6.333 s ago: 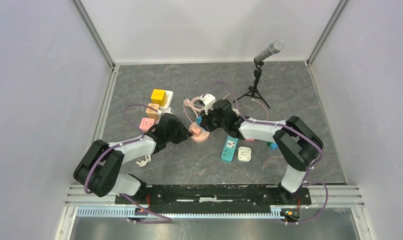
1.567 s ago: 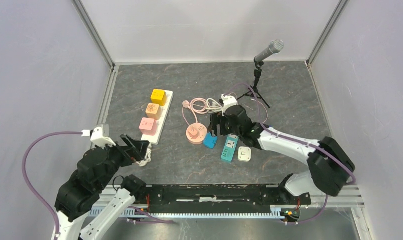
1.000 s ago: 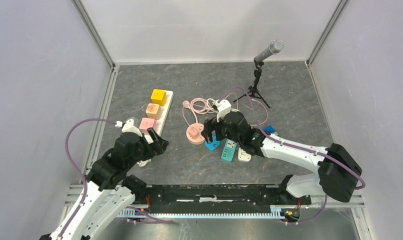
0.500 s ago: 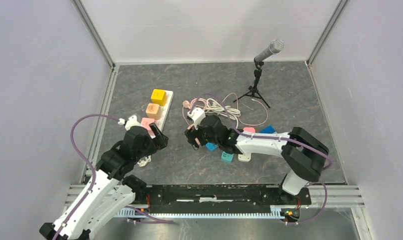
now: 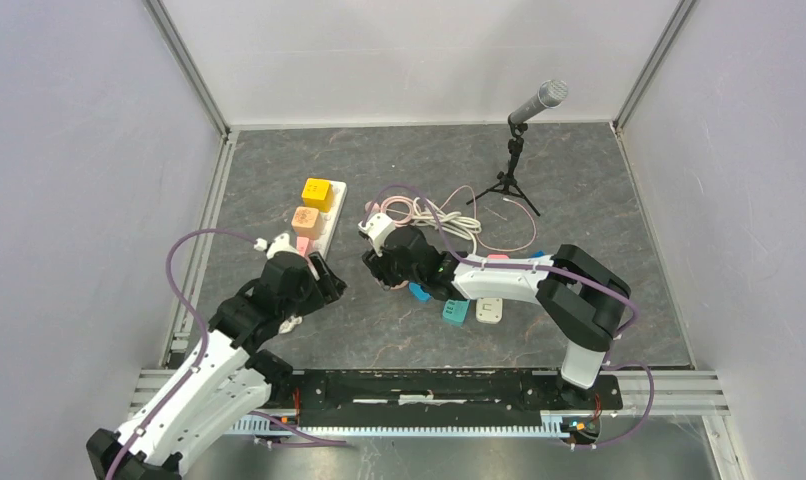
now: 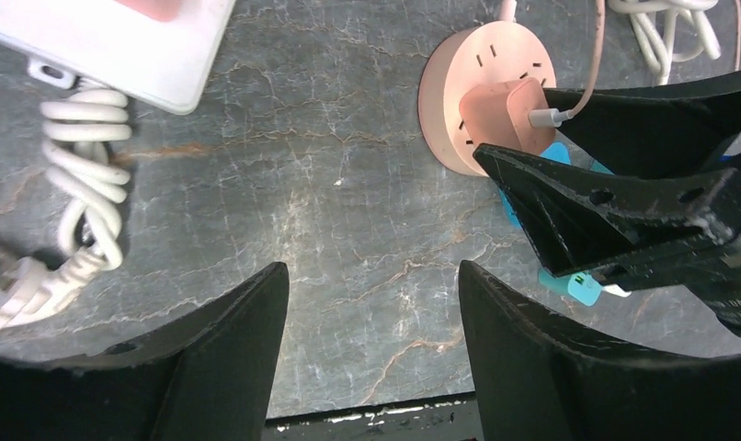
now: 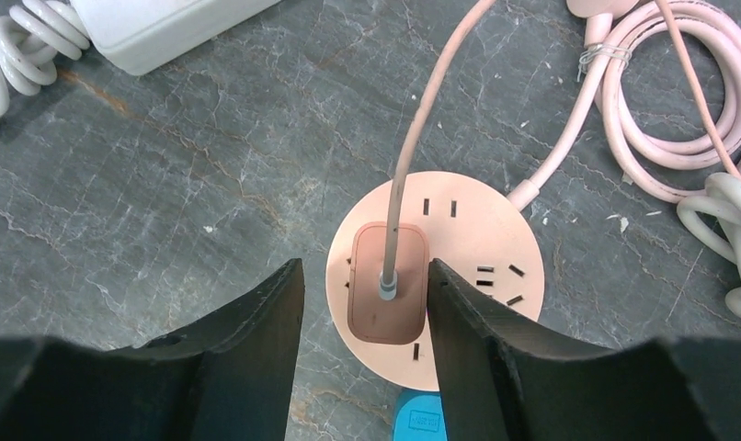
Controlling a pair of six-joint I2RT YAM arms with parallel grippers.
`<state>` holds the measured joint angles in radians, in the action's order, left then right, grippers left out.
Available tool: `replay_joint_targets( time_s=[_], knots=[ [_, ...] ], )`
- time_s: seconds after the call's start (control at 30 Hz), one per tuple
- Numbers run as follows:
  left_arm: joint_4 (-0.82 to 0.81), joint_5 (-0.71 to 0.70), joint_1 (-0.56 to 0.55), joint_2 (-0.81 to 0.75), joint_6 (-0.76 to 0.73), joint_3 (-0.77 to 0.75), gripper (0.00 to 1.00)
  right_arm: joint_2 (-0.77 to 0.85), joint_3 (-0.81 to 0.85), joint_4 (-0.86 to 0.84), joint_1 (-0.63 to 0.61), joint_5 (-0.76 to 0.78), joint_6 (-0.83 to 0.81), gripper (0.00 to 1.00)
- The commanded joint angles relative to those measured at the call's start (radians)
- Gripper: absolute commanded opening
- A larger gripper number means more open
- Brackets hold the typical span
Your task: Pull the plug off the socket
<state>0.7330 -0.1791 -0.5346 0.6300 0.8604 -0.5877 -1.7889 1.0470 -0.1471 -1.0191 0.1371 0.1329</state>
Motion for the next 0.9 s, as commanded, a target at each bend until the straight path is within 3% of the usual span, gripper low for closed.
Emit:
replay_joint_targets(
  time_s=[0.0,0.17,0.23,0.37,0.47,0.87],
  knots=[
    [-0.167,0.050,-0.002,0.069,0.010,0.037,0.73,-0.010,0.035,0.030,-0.005,0.013,-0.022,0.57],
    [-0.245,0.060,-0.001,0.151,-0.015,0.055,0.71,-0.047,0.101,0.095,-0.004,0.032,-0.013,0.57],
    [-0.270,0.062,0.001,0.174,-0.020,0.065,0.70,-0.063,0.138,0.143,-0.003,0.039,0.004,0.48],
    [-0.345,0.060,0.008,0.211,-0.032,0.098,0.66,-0.043,0.149,0.186,-0.002,-0.003,0.059,0.20],
    [-0.407,0.072,0.014,0.258,-0.036,0.120,0.64,-0.023,0.127,0.182,-0.002,-0.018,0.064,0.09],
    [-0.649,0.168,0.021,0.415,-0.085,0.142,0.52,0.046,-0.022,0.089,-0.009,-0.107,0.089,0.00]
  ],
)
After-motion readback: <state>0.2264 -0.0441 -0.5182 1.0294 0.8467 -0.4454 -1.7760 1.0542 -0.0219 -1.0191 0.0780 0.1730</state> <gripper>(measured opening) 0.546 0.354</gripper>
